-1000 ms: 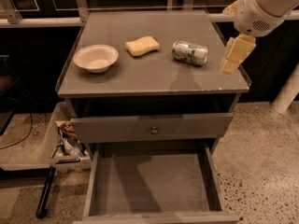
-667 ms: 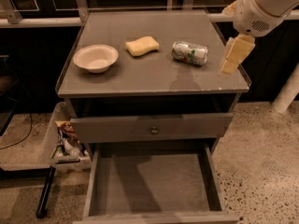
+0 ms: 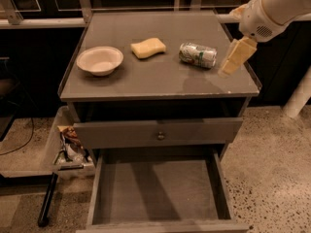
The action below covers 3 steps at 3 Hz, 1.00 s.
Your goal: Place 7up can into middle drawer
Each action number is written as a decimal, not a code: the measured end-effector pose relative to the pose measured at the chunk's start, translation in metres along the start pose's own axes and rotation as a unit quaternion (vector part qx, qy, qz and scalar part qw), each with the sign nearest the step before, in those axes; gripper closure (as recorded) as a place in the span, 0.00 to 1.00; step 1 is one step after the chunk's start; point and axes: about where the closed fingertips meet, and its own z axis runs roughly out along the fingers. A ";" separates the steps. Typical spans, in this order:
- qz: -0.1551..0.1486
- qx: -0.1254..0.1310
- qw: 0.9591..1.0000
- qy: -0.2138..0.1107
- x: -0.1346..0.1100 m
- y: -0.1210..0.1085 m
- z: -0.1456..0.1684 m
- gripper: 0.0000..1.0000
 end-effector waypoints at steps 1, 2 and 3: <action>0.046 -0.006 0.997 -0.056 0.001 -0.018 0.027 0.00; 0.084 -0.011 0.992 -0.089 0.007 -0.031 0.050 0.00; 0.111 -0.017 0.988 -0.108 0.014 -0.039 0.071 0.00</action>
Offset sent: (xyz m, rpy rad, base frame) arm 0.0770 -0.0072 -0.0419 0.3525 0.0290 -0.0936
